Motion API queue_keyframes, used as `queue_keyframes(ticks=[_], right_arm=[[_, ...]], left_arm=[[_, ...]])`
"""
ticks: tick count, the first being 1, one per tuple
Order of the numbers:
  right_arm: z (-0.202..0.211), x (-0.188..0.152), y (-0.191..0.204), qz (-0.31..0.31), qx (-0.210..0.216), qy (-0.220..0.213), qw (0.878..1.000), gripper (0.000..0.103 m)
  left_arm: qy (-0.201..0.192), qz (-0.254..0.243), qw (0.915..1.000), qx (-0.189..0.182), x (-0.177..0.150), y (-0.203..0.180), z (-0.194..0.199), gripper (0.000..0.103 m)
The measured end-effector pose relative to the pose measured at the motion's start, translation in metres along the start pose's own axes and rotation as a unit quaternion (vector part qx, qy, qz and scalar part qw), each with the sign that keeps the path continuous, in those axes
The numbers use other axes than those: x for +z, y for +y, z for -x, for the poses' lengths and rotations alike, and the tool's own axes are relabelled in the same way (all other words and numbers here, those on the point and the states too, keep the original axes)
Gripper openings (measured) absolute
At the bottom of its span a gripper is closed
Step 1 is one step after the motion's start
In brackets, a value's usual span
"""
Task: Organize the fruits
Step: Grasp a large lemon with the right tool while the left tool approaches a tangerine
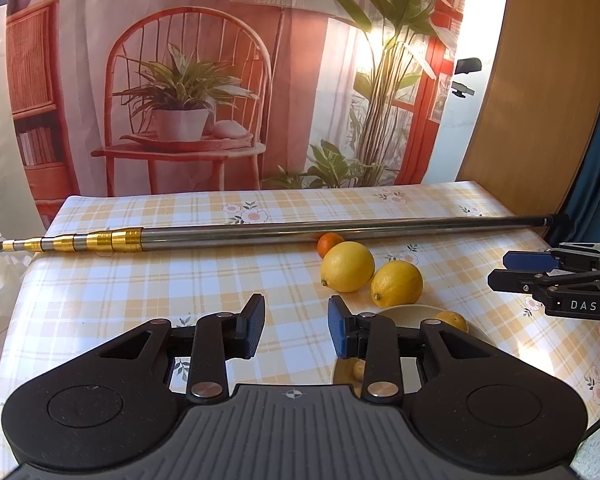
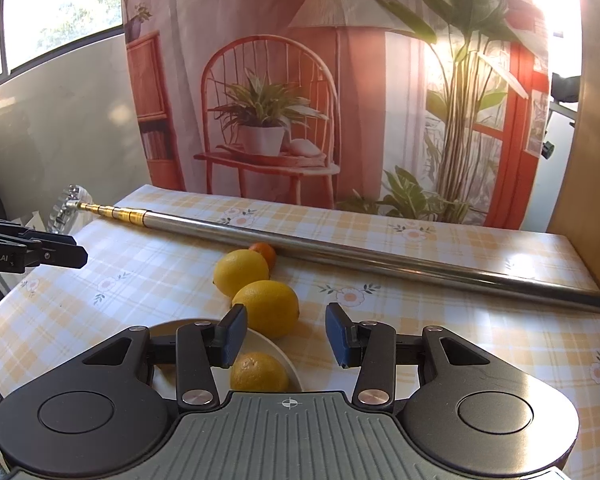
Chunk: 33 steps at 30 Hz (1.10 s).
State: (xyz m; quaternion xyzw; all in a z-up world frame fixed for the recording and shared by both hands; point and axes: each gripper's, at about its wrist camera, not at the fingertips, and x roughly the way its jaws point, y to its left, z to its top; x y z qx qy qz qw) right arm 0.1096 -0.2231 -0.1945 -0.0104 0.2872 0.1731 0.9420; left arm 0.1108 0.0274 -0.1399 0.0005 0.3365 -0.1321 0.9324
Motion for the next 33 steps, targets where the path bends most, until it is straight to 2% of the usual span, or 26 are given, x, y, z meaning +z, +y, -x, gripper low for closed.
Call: queue_keyframes(ticks=[11,19,23,26,33], right_arm=[[-0.019,0.013,-0.007,-0.005,0.000,0.005,1.000,0.042],[-0.043,0.018,-0.011,-0.015,0.003,0.023,1.000,0.052],[-0.059,0.020,-0.008,-0.015,0.011,0.037,0.999,0.059],[-0.073,0.021,-0.005,-0.013,0.021,0.049,0.999,0.063],[-0.107,0.024,-0.013,-0.057,0.045,0.079,0.994,0.067]], left_arm=[[0.009,0.014,0.9999,-0.001,0.022,0.010,-0.021,0.037],[0.022,0.019,0.9996,-0.006,0.033,0.012,-0.043,0.041],[0.028,0.024,0.9993,-0.005,0.037,0.015,-0.056,0.050],[0.034,0.024,0.9991,-0.006,0.039,0.016,-0.065,0.050],[0.048,0.028,0.9984,-0.010,0.043,0.018,-0.083,0.051]])
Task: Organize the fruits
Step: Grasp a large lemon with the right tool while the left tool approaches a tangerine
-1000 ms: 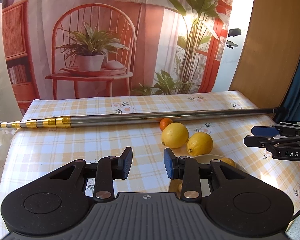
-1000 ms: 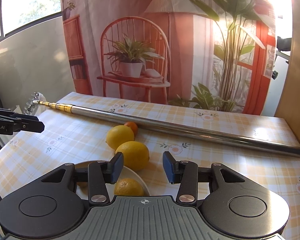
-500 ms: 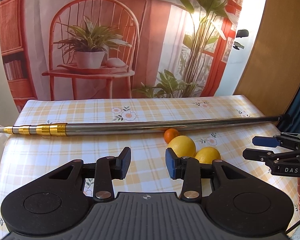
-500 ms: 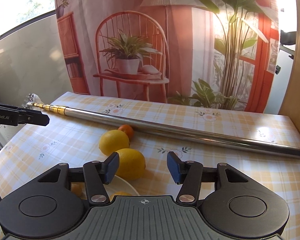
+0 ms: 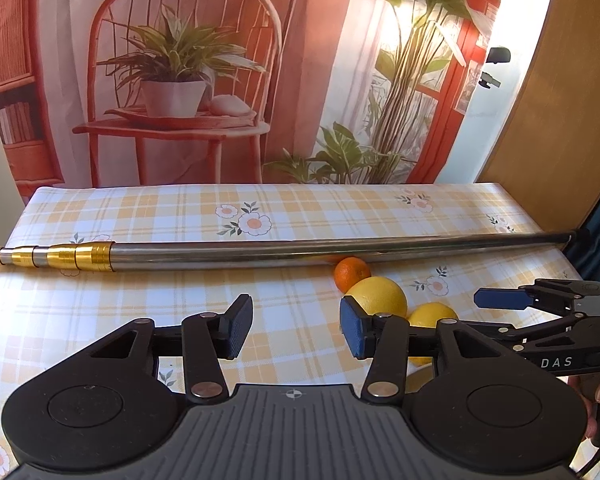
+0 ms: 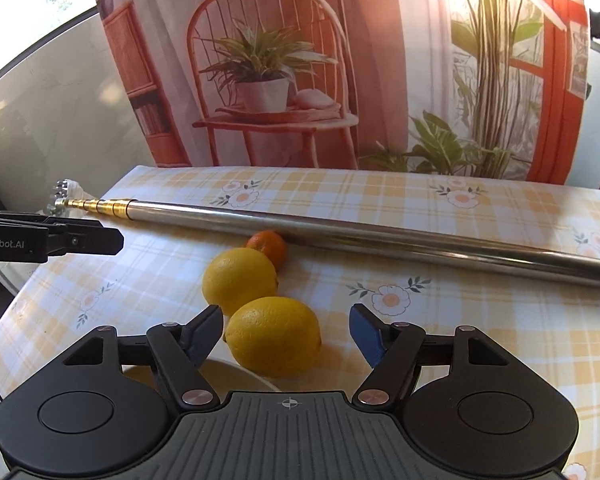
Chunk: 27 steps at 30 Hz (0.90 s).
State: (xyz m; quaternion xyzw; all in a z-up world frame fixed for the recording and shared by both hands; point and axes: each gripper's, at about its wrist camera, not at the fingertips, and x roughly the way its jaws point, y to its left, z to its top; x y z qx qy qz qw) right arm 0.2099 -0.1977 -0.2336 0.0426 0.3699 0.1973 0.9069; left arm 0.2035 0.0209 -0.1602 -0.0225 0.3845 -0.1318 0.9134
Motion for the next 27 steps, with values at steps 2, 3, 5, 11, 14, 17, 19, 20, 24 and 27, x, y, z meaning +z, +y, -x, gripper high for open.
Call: queue_keyframes(ticks=[2,3,5,11,14,17,19,20,24,27], right_arm=[[-0.008,0.001,-0.002,-0.008,0.008,0.012,1.000,0.067],[-0.013,0.001,-0.003,-0.010,0.012,0.018,1.000,0.067],[-0.018,0.001,-0.004,-0.011,0.015,0.024,1.000,0.067],[-0.032,-0.001,-0.008,-0.028,0.028,0.043,0.998,0.067],[-0.037,-0.001,-0.009,-0.033,0.033,0.050,0.998,0.067],[-0.041,-0.002,-0.013,-0.045,0.041,0.053,0.997,0.066],[-0.043,-0.004,-0.016,-0.057,0.049,0.054,0.996,0.064],[-0.042,-0.004,-0.018,-0.063,0.058,0.051,0.995,0.060],[-0.038,-0.007,-0.017,-0.057,0.050,0.044,0.996,0.059],[-0.034,-0.008,-0.017,-0.046,0.031,0.038,0.998,0.059]], left_arm=[[0.004,0.000,1.0000,-0.001,0.001,0.000,-0.004,0.051],[0.006,0.001,1.0000,-0.002,0.001,0.000,-0.007,0.051],[0.010,0.001,0.9999,-0.004,0.001,0.000,-0.011,0.051],[0.019,-0.003,0.9998,-0.008,0.002,-0.004,-0.020,0.051],[0.020,-0.003,0.9997,-0.011,0.003,-0.003,-0.023,0.051],[0.025,0.004,0.9996,-0.013,0.005,-0.003,-0.026,0.051],[0.027,0.011,0.9995,-0.013,0.006,-0.003,-0.029,0.051],[0.028,0.014,0.9994,-0.014,0.006,-0.004,-0.030,0.051],[0.032,0.021,0.9990,-0.023,0.010,-0.008,-0.036,0.051],[0.038,0.029,0.9983,-0.033,0.014,-0.011,-0.045,0.051]])
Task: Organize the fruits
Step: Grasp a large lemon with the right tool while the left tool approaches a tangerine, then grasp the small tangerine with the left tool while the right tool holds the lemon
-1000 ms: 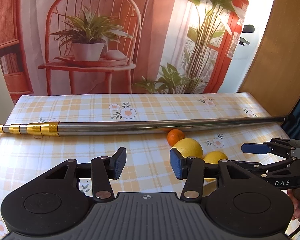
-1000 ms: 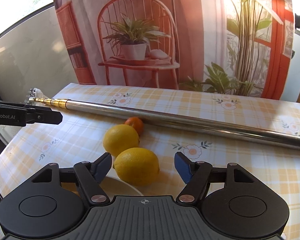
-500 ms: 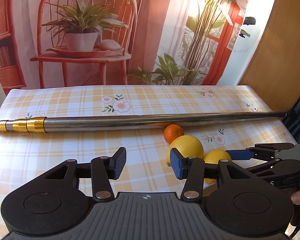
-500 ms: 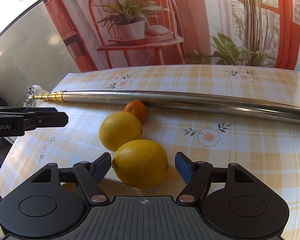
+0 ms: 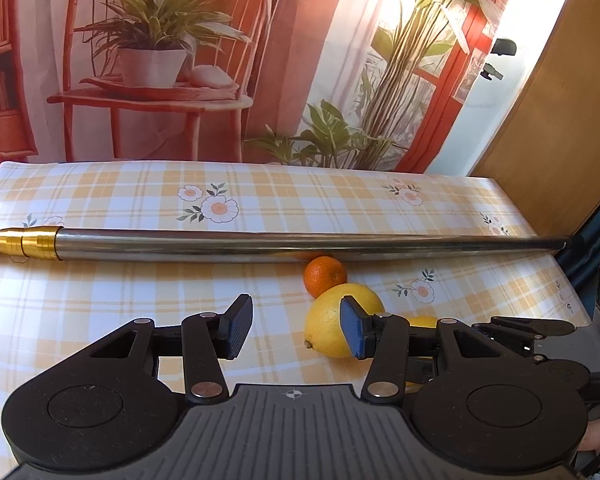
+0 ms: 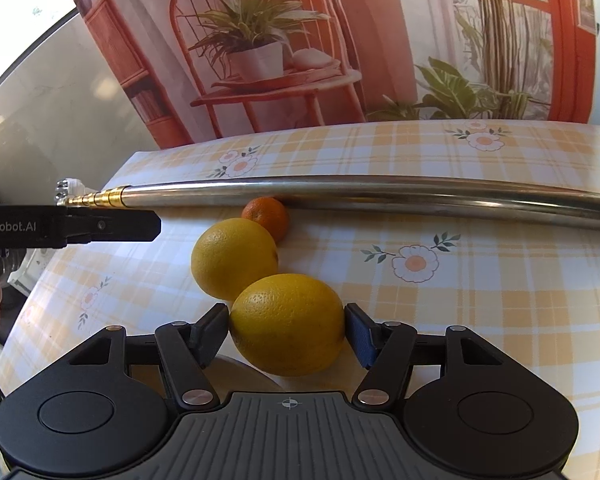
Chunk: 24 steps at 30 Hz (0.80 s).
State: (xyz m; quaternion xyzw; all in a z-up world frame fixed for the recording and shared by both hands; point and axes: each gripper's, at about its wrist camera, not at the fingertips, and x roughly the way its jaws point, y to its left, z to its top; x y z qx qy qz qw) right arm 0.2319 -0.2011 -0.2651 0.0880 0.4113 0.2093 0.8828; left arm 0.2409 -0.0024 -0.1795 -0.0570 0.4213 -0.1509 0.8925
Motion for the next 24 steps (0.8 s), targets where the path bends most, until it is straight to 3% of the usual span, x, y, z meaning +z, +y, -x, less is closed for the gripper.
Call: queue_keyframes(ticks=[8,15,24], right_arm=[[0.018,-0.009,-0.023,-0.021,-0.040,-0.020,0.999,0.059],[0.026,-0.018,-0.036,-0.034,-0.052,-0.033,0.998,0.059],[0.030,-0.022,-0.041,-0.039,-0.054,-0.041,0.997,0.059]], left_arm=[[0.030,0.061,0.9971,-0.035,0.012,0.000,-0.036,0.050],[0.036,0.094,0.9944,-0.032,0.021,0.000,-0.063,0.050],[0.060,0.094,0.9936,-0.019,0.026,-0.004,-0.087,0.050]])
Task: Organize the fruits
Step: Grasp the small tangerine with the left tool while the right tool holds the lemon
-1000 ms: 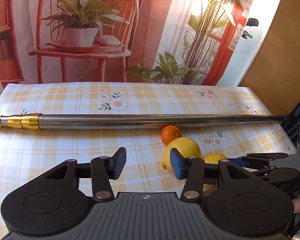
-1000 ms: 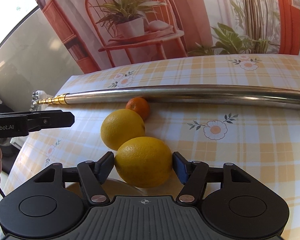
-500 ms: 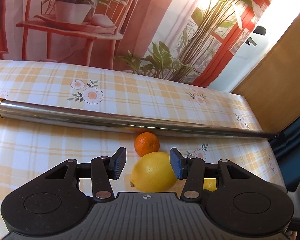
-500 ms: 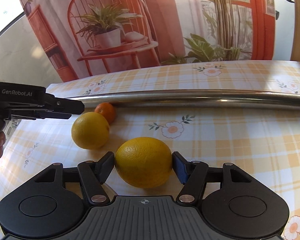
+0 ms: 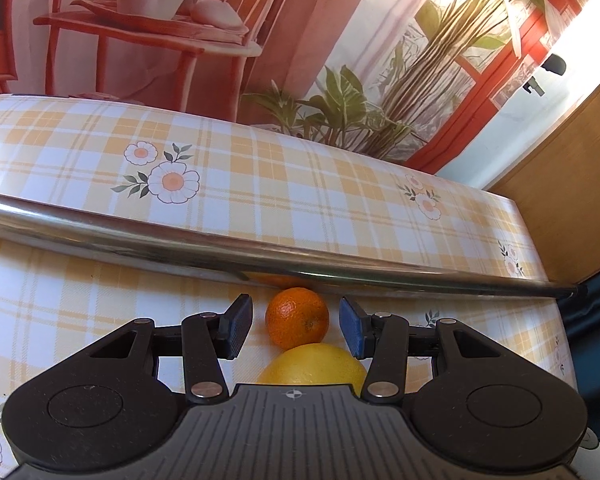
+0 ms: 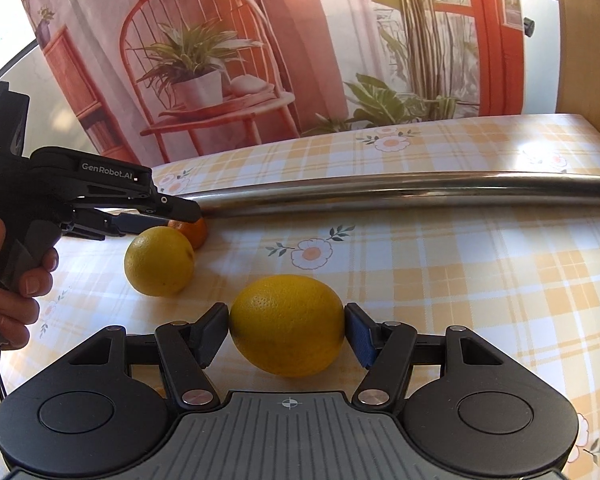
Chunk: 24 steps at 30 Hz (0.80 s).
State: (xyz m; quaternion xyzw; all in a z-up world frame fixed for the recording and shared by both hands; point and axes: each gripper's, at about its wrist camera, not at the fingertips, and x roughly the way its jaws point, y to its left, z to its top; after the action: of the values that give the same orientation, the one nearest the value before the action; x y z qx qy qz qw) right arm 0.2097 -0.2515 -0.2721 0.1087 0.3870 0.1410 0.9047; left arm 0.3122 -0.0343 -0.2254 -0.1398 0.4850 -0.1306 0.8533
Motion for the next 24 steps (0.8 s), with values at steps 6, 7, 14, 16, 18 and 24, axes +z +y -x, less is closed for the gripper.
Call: queue_keyframes(ticks=[6,7,14,16,18,24], right_arm=[[0.000,-0.001,0.001,0.001,0.000,-0.001,1.000,0.059],[0.000,-0.001,0.001,0.000,0.000,-0.001,1.000,0.059],[-0.001,-0.002,-0.002,-0.008,0.006,0.002,1.000,0.059],[-0.002,-0.003,-0.003,-0.012,0.009,0.004,1.000,0.059],[-0.003,-0.003,-0.003,-0.013,0.010,0.005,1.000,0.059],[-0.003,-0.003,-0.003,-0.015,0.009,0.005,1.000,0.059]], left_arm=[[0.003,0.001,1.0000,0.006,-0.001,0.000,-0.004,0.045],[0.004,0.002,1.0000,0.002,-0.001,0.001,-0.005,0.041],[0.004,0.002,1.0000,-0.004,-0.002,0.001,-0.006,0.038],[0.003,0.001,1.0000,-0.004,-0.002,0.001,-0.004,0.038],[0.003,0.000,1.0000,-0.003,-0.003,0.002,-0.003,0.038],[-0.013,0.001,0.9999,-0.003,-0.007,0.011,0.011,0.037]])
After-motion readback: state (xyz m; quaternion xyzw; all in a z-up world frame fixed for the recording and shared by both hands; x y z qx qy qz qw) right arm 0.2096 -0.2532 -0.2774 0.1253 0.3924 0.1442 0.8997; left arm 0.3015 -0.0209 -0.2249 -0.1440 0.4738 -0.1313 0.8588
